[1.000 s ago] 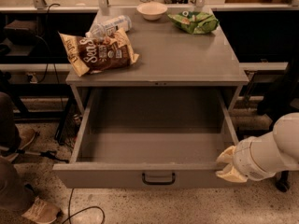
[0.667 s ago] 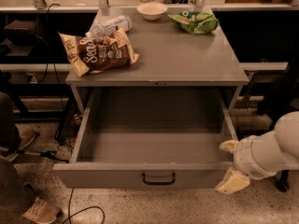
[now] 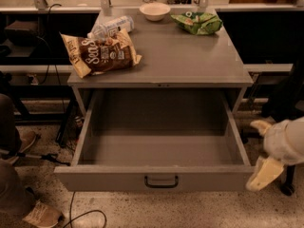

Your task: Open top drawer

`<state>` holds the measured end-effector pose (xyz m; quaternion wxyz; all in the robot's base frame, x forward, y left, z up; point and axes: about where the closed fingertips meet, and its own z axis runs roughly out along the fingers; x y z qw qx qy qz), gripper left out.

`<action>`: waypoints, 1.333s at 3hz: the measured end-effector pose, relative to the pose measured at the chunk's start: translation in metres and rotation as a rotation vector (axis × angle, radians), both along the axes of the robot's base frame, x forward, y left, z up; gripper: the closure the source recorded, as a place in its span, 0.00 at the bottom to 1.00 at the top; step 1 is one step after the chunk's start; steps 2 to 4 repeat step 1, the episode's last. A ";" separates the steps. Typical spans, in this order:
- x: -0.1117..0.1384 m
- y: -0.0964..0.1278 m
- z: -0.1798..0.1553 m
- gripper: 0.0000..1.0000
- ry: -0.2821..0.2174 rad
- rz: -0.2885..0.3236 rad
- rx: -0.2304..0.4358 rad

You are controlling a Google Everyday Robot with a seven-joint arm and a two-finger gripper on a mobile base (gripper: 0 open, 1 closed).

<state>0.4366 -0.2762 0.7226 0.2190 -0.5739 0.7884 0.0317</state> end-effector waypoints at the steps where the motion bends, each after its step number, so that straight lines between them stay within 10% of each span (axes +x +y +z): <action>1: 0.031 -0.048 0.031 0.00 -0.025 -0.061 -0.028; 4: 0.031 -0.048 0.031 0.00 -0.025 -0.061 -0.028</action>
Offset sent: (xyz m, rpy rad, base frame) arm 0.0000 0.0000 0.0000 0.0000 0.0000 0.0000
